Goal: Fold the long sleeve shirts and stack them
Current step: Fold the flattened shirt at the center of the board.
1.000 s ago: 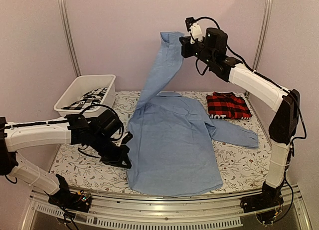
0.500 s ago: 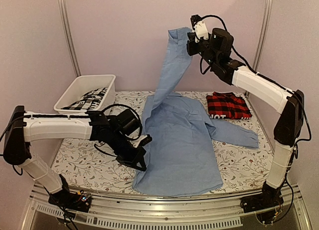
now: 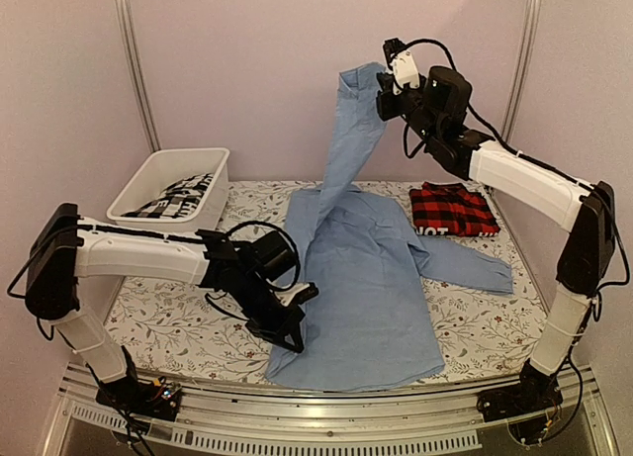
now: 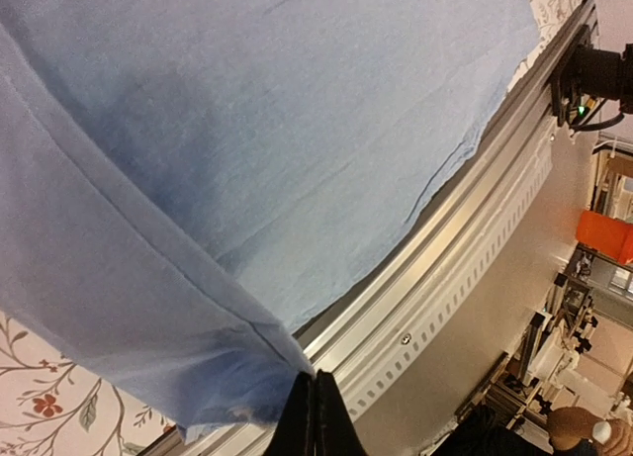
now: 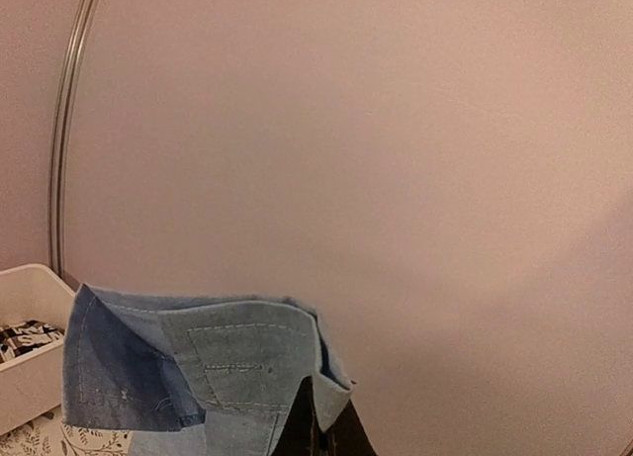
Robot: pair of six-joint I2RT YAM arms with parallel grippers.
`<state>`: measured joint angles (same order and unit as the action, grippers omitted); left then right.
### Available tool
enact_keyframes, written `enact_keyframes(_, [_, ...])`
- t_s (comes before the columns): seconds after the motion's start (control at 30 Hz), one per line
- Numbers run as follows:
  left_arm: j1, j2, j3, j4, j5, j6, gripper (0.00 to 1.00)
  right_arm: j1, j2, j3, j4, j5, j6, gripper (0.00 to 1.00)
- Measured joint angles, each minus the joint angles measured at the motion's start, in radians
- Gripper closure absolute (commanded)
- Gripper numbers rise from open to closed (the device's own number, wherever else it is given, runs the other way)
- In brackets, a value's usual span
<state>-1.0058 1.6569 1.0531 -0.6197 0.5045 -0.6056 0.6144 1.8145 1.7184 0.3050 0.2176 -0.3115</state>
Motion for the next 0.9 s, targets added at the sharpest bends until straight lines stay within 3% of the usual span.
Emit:
enact_keyframes(0.5, [-0.016,0.062,0.011,0.035,0.034,0.02,1.0,-0.006,-0.026,-0.06,0.061,-0.075,-0.018,1.0])
enact_keyframes(0.77, [-0.018,0.062,0.011,0.047,0.044,0.037,0.93,-0.007,-0.065,-0.191,0.058,-0.152,-0.019,0.99])
enact_keyframes(0.9, [-0.019,0.063,0.011,0.061,0.052,0.039,0.84,-0.007,-0.095,-0.238,0.053,-0.253,-0.004,0.98])
